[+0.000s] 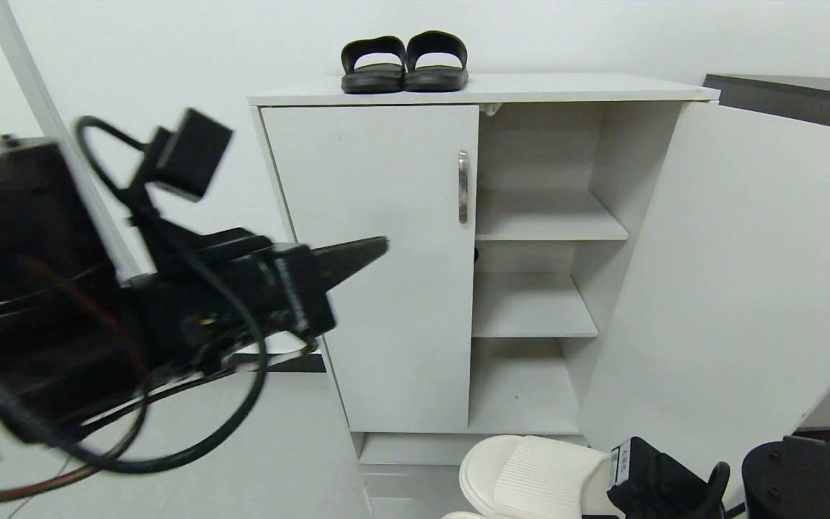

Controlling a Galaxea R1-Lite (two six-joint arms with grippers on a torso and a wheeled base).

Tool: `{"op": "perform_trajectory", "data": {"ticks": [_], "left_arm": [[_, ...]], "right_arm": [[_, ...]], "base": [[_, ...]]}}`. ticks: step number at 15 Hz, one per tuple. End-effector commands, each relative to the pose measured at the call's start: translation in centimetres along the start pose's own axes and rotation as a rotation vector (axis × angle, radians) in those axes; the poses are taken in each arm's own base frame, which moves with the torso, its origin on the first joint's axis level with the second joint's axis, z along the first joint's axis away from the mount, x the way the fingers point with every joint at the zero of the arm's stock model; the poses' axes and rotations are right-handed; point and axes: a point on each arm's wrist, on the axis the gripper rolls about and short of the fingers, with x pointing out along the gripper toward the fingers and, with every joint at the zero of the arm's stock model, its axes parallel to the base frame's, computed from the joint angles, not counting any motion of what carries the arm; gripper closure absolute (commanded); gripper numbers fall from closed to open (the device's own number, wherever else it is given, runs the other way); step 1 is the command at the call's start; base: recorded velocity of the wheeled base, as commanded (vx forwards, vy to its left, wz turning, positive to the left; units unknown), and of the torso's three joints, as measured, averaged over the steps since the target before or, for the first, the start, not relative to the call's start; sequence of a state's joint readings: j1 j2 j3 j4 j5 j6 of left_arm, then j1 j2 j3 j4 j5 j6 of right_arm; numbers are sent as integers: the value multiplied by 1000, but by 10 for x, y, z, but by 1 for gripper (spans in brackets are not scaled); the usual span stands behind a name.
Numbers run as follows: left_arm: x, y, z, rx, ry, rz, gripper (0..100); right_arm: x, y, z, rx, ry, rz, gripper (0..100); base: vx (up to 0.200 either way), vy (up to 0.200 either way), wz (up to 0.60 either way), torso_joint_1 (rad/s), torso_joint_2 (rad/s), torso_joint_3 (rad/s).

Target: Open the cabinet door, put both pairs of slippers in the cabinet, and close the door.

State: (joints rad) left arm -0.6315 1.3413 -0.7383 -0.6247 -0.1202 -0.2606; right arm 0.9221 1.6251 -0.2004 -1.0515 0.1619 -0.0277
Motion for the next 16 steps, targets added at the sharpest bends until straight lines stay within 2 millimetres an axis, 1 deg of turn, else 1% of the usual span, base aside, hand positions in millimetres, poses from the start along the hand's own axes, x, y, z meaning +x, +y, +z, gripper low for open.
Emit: {"op": "perform_trajectory", "data": {"ticks": [1,2,3,4,5,6,8,9,10,11,14,15,16], "left_arm": [[-135,1,-16,162,-48,338,100],[-170,-1,-25,207,-39,450,100],[-197,-2,-34,233,-41,572,100],[-202,-2,-37,237,-41,603,100],[-234,-8,-60,245,-76,773,100],[-240,-10,-66,248,-92,798,100],[-256,-16,-96,269,-146,918,100],[-256,-16,-97,268,-143,926,100],[-256,-13,-117,265,-134,980,100],[-255,-9,-131,262,-117,1003,100],[-252,0,-163,250,-84,1075,100],[-250,4,-171,253,-64,1072,100],[-249,6,-174,255,-59,1067,100]], "right_arm": [[3,-4,-1,5,7,-17,100],[5,-7,1,11,3,-31,100],[6,-11,4,15,-9,-46,100],[7,-11,4,16,-11,-51,100],[8,-16,5,28,-14,-69,100],[7,-16,6,27,-16,-71,100],[7,-16,7,19,-23,-70,100],[7,-16,7,19,-23,-71,100],[6,-15,7,16,-25,-70,100],[6,-15,8,13,-27,-67,100],[6,-14,8,11,-29,-64,100],[6,-13,8,11,-27,-63,100],[6,-13,8,11,-27,-62,100]], "base": [[0,0,0,0,0,0],[0,0,0,0,0,0],[0,0,0,0,0,0],[0,0,0,0,0,0],[0,0,0,0,0,0],[0,0,0,0,0,0],[0,0,0,0,0,0],[0,0,0,0,0,0],[0,0,0,0,0,0],[0,0,0,0,0,0],[0,0,0,0,0,0],[0,0,0,0,0,0],[0,0,0,0,0,0]]}}
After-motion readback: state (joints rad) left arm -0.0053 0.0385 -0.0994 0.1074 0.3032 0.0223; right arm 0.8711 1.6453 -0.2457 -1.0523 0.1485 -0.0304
